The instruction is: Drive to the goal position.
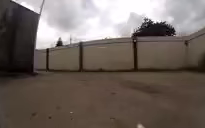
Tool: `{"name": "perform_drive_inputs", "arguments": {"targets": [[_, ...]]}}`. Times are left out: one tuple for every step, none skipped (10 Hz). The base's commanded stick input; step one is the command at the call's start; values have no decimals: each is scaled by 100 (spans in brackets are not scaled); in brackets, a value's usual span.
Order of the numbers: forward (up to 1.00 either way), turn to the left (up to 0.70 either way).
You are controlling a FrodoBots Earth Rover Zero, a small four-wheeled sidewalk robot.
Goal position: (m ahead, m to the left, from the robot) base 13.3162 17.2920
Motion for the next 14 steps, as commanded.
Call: {"name": "perform_drive_inputs", "arguments": {"targets": [[30,0],[30,0],[30,0],[30,0],[30,0],[30,0],[30,0],[30,0],[30,0],[30,0],[30,0],[30,0],[30,0],[30,0]]}}
